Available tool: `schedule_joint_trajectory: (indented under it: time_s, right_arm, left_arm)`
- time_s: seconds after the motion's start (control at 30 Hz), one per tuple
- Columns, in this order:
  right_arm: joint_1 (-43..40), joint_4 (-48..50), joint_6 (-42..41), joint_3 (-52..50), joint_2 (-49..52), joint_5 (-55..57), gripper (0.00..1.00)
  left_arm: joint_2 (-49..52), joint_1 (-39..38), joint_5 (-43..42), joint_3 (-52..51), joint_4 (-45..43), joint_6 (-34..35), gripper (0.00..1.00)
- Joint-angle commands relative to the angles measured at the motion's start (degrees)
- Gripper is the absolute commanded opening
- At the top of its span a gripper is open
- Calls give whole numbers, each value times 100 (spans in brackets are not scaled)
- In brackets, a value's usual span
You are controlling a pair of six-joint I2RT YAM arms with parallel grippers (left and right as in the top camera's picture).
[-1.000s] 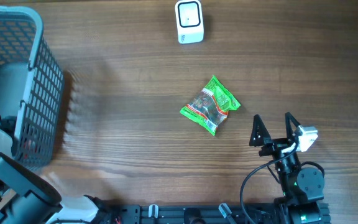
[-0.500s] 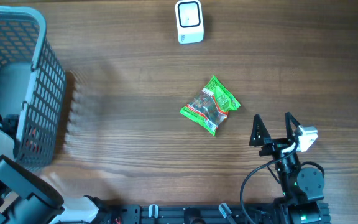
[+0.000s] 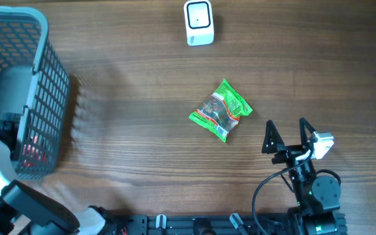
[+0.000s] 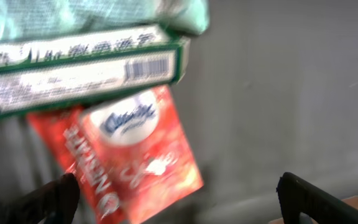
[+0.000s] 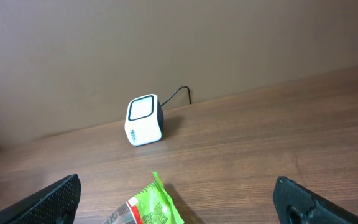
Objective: Scan the item barcode
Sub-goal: 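Return the left gripper into the basket above the tissue pack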
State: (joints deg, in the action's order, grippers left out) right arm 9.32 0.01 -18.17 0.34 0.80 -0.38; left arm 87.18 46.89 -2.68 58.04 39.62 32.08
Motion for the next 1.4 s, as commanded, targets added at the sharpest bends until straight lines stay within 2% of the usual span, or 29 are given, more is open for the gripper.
schedule_joint_trajectory:
  time_s: [0.0, 0.3, 0.6, 0.7, 0.87, 0.93, 0.97, 1.0, 1.07, 1.2, 1.37]
  right_arm:
    - [-24, 35, -2, -4, -15, 44, 100]
    - [-24, 35, -2, -4, -15, 44, 100]
    - [-24, 37, 0, -4, -15, 44, 100]
    - [-24, 37, 0, -4, -15, 44, 100]
    - [-24, 35, -4, -4, -15, 44, 100]
    - [-24, 37, -2, -4, -15, 44, 100]
    - [-24, 37, -4, -4, -15, 44, 100]
    - [-24, 35, -2, -4, -15, 44, 100]
    - [-24, 35, -2, -4, -15, 44, 100]
    - [-24, 35, -2, -4, -15, 44, 100]
    - [-24, 35, -4, -4, -15, 44, 100]
  left_arm:
    - [37, -22, 369, -50, 31, 59, 100]
    - [208, -22, 575, -623, -564, 146, 100]
    - [1123, -22, 573, -673, -973, 144, 100]
    - [1158, -22, 522, -671, -1027, 142, 85]
    - [1150, -22, 354, -671, -1054, 142, 85]
    - [1150, -22, 304, -671, -1099, 142, 82]
    - [1150, -22, 236, -671, -1126, 142, 79]
    - [1150, -22, 201, -671, -1145, 142, 61]
    - [1150, -22, 42, -671, -1182, 140, 4]
    - [981, -22, -533, -656, -1180, 138, 4]
    - [17, -22, -601, -385, -839, 142, 4]
